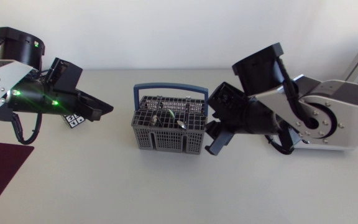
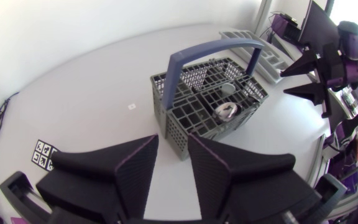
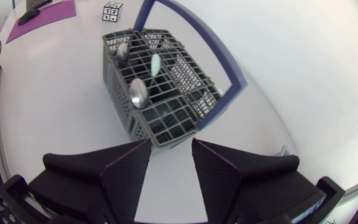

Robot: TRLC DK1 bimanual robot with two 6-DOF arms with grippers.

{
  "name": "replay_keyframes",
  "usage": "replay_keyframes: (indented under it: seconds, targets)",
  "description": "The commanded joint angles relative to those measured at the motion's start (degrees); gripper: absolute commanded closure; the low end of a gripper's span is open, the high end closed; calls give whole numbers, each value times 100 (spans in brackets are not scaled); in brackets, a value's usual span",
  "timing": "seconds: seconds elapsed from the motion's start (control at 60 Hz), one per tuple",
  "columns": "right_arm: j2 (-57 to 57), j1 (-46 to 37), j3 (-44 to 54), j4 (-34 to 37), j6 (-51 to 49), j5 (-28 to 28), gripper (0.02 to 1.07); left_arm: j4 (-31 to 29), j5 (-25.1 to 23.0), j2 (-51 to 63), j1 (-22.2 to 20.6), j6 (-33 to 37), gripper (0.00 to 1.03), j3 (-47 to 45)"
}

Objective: Transfer all utensils from the basket to the drawer tray.

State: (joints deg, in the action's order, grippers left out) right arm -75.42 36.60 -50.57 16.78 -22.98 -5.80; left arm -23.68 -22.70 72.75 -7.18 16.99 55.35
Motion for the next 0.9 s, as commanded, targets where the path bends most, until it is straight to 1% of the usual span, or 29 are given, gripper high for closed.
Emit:
replay_keyframes:
  seconds: [0.0,0.117,0.167,0.3,0.45,0.617,0.883]
  targets:
    - [-43,357,-120,230,294,-132,55,-58,-94,-138,-108,102,66,-227]
    - [-316,603,-419,423,470,-281,55,-58,-130,-305,-205,146,65,-438]
    - [-421,682,-516,476,593,-351,55,-49,-226,-376,-205,217,65,-534]
    - [-711,884,-867,757,611,-580,55,-31,-349,-428,-117,392,65,-692]
    - [-1089,1077,-1359,1012,690,-879,55,-31,-604,-455,32,515,65,-763]
    - [-1599,1315,-1957,1355,769,-1169,55,-31,-727,-595,32,691,65,-912]
    - [-2416,1446,-2625,1618,971,-1503,55,-22,-798,-771,32,902,65,-1176]
